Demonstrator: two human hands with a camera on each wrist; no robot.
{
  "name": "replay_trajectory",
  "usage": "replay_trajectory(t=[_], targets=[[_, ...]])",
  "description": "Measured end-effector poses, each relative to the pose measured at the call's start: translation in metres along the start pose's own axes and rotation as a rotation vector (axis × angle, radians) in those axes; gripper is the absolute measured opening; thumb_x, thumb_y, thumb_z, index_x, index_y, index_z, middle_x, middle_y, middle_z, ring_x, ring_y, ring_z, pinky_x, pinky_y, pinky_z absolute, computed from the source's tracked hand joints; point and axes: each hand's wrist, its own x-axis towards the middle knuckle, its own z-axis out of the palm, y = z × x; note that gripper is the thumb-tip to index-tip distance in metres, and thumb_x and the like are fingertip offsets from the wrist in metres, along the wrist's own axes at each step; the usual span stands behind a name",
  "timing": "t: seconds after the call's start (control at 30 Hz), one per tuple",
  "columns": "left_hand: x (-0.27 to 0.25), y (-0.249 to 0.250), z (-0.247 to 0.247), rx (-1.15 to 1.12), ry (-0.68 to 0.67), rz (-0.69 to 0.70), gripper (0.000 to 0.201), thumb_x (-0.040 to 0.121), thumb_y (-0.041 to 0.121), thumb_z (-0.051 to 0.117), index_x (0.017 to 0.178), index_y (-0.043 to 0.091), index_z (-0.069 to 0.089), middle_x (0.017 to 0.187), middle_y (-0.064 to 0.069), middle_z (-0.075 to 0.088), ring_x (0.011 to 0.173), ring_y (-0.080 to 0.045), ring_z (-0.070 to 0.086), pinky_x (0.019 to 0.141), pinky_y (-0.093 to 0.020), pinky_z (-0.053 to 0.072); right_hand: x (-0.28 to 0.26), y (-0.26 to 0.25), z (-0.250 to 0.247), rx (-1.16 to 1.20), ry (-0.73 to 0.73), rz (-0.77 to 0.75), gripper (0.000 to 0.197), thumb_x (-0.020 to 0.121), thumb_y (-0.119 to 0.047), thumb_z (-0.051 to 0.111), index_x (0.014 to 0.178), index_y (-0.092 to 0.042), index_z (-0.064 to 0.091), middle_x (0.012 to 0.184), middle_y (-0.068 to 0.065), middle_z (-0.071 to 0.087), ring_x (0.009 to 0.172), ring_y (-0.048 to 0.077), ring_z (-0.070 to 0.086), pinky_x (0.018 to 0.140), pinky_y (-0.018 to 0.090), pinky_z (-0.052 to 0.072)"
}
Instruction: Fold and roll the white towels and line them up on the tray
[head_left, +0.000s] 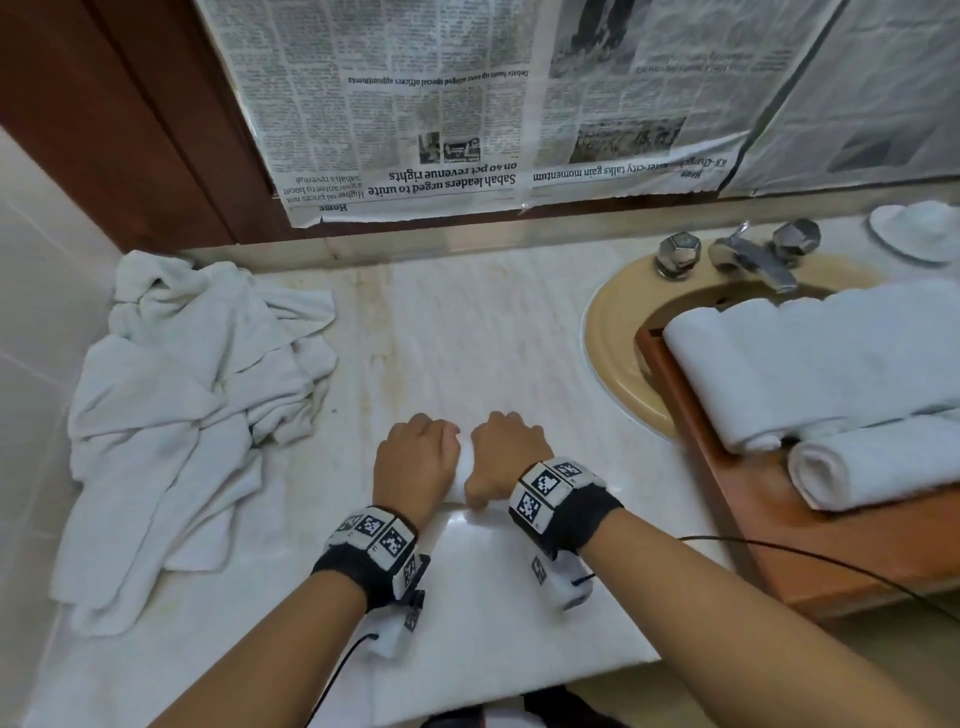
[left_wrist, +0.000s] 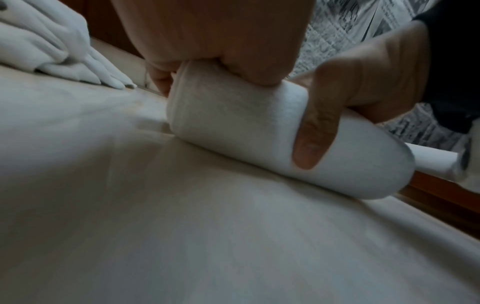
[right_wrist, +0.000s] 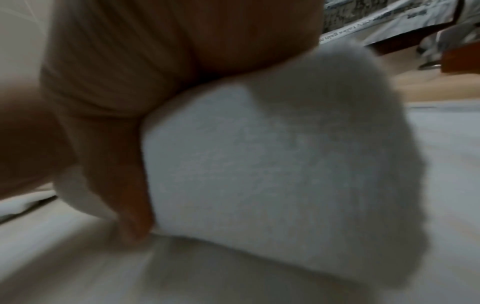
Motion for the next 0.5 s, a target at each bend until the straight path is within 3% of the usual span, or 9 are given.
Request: replay_trajectory(t=[0.1,0.2,0.27,0.4,0.5], targets=[[-0.006,0.006,0.005,-0.075,0.013,0.067,0.054,0.088,0.036,0.023,0.097,0.019,0.073,0.094,-0.004,0.068,0.086,-0.029,0.059,0.076,-0.041,0.049,-0.014,0.006,0.013,0.007,0.114,0.018,0.047,0.066,-0.036,0.072,0.106,-0.016,0.056,0.109,0.004,0.050,0.107,0.023,0.047,0.089,0.037,0.039],[-0.013,0.015,0.011,-0.128,0.006,0.138,0.050,0.089,0.035,0.026,0.097,0.019,0.073,0.096,-0.003,0.067,0.088,-0.027,0.058,0.079,-0.041,0.048,-0.030,0.016,0.023,0.095,0.168,0.052,0.045,0.065,-0.032,0.075,0.100,-0.015,0.052,0.089,0.000,0.054,0.088,0.022,0.060,0.070,0.030,0.042],[-0.017,0.025,0.013,-0.208,-0.017,0.168,0.051,0.091,0.038,0.025,0.102,0.018,0.071,0.102,-0.001,0.064,0.094,-0.023,0.055,0.084,-0.038,0.045,-0.040,0.027,0.029,0.164,0.172,0.099,0.049,0.064,-0.031,0.076,0.101,-0.015,0.049,0.086,0.000,0.054,0.083,0.023,0.061,0.064,0.029,0.040],[-0.018,0.044,0.022,-0.483,-0.073,0.098,0.049,0.099,0.044,0.023,0.119,0.020,0.061,0.117,0.006,0.057,0.110,-0.009,0.048,0.097,-0.026,0.035,-0.060,0.058,0.033,0.436,0.143,0.253,0.071,0.062,-0.033,0.079,0.118,-0.015,0.040,0.098,0.005,0.058,0.091,0.028,0.061,0.066,0.030,0.042],[-0.010,0.054,0.036,-0.427,-0.130,0.108,0.053,0.100,0.046,0.021,0.113,0.016,0.063,0.115,-0.002,0.063,0.110,-0.020,0.054,0.097,-0.036,0.041,-0.084,0.091,0.029,0.779,0.231,0.403,0.082,0.062,-0.034,0.083,0.126,-0.016,0.035,0.112,0.006,0.057,0.102,0.029,0.058,0.076,0.032,0.046]])
